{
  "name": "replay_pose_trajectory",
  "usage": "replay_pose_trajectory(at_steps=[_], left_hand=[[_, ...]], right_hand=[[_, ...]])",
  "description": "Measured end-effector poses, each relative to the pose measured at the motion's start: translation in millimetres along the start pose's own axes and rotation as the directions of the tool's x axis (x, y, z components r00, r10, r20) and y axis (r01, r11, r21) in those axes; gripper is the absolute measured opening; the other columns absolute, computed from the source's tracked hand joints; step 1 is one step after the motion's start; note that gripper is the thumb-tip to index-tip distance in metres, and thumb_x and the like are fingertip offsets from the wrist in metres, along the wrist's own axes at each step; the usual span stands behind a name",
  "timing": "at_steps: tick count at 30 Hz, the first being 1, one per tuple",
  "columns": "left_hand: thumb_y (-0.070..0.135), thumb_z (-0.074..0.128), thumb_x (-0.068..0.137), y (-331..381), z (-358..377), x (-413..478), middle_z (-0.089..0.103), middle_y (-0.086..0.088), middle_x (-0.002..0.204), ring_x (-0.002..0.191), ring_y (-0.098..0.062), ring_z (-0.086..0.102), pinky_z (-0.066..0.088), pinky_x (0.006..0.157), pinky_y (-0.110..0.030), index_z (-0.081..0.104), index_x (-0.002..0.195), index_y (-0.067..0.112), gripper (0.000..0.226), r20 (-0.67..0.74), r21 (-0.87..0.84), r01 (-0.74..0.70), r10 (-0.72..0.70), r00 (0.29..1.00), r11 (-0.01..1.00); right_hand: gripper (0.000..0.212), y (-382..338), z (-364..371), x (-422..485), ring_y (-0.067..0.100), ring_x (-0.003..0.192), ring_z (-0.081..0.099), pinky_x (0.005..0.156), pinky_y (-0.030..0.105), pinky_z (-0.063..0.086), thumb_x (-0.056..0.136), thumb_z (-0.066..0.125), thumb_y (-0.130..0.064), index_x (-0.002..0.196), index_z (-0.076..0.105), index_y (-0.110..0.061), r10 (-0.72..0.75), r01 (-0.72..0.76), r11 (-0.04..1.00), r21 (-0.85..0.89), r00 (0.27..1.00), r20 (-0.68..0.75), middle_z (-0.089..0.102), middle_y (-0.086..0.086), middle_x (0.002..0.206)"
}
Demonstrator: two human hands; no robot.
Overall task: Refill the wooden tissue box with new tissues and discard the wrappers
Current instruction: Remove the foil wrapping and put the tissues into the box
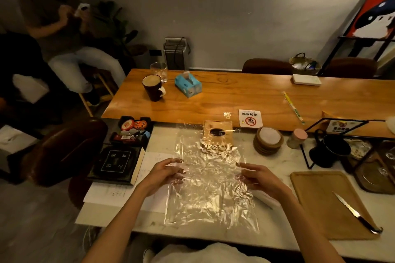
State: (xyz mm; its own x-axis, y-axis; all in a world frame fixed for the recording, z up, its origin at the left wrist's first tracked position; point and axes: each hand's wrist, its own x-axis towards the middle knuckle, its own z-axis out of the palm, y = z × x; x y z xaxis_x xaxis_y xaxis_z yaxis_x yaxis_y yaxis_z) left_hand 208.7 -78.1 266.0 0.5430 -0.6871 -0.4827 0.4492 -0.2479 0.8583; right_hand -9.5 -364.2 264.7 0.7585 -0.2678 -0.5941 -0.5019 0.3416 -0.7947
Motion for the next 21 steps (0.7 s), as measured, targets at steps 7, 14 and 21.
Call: replay_pose_trajectory(at_steps=[7, 14, 21], left_hand=[[0.005, 0.059, 0.089, 12.7, -4.7, -6.1, 0.072, -0.020, 0.110, 0.100, -0.034, 0.070, 0.057, 0.090, -0.036, 0.066, 0.120, 0.012, 0.032, 0.074, 0.014, -0.077, 0.076, 0.994, 0.997], [-0.013, 0.045, 0.092, 13.1, 2.7, -1.7, 0.073, -0.019, 0.109, 0.098, -0.033, 0.070, 0.055, 0.088, -0.034, 0.075, 0.100, -0.002, 0.033, 0.032, 0.077, -0.197, 0.195, 0.980, 0.977], [-0.013, 0.033, 0.096, 19.0, -5.9, 12.5, 0.072, -0.018, 0.109, 0.086, -0.026, 0.071, 0.055, 0.065, -0.025, 0.066, 0.107, -0.010, 0.035, -0.016, 0.013, -0.063, 0.064, 0.998, 0.998]], right_hand=[[0.034, 4.4, -9.9, 0.0, 0.027, 0.082, 0.074, 0.056, 0.026, 0.059, 0.093, 0.049, 0.006, 0.119, 0.067, -0.007, -0.058, 0.042, 0.947, 0.320, 0.998, 0.040, 0.069, 0.030, 0.108], [0.019, 6.3, -7.8, 6.4, 0.018, 0.054, 0.068, 0.047, 0.017, 0.053, 0.095, 0.039, 0.011, 0.089, 0.057, 0.007, -0.159, 0.191, 0.907, 0.374, 0.980, -0.116, 0.071, 0.032, 0.089], [0.034, -2.4, -0.9, 7.2, 0.025, 0.074, 0.066, 0.062, 0.027, 0.060, 0.096, 0.039, 0.005, 0.124, 0.057, 0.005, -0.096, 0.082, 0.936, 0.342, 0.995, 0.023, 0.067, 0.029, 0.115]])
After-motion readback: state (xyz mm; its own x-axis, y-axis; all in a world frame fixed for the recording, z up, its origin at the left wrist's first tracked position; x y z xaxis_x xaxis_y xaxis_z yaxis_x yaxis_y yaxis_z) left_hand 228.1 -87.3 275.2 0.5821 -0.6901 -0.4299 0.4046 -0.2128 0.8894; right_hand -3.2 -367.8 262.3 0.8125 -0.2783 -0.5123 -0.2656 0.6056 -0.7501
